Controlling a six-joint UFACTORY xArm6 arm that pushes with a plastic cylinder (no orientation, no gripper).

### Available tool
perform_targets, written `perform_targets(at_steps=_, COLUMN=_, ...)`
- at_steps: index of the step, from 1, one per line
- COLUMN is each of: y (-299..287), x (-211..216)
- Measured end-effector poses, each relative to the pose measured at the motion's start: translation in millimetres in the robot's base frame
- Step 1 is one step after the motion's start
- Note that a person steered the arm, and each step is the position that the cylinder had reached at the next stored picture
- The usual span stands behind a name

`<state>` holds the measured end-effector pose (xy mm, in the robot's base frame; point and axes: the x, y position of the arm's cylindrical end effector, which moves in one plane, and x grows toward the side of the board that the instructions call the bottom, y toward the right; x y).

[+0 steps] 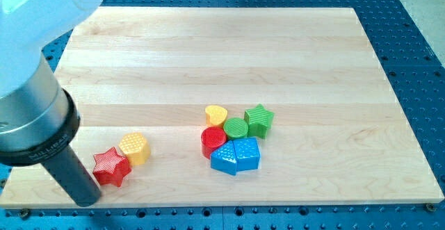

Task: Push the red star and hexagon to the top of the heart

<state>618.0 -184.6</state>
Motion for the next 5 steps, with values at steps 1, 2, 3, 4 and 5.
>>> perform_targets(at_steps=1, y=3.1, x=-23.1)
perform_targets(at_steps=2, y=43.9, x=-88.4)
perform_targets(at_steps=3, y=53.6, x=-102.4)
perform_targets(at_steps=4, y=40.7, x=-102.4)
perform_targets(at_steps=5, y=-16.9, x=-101.9)
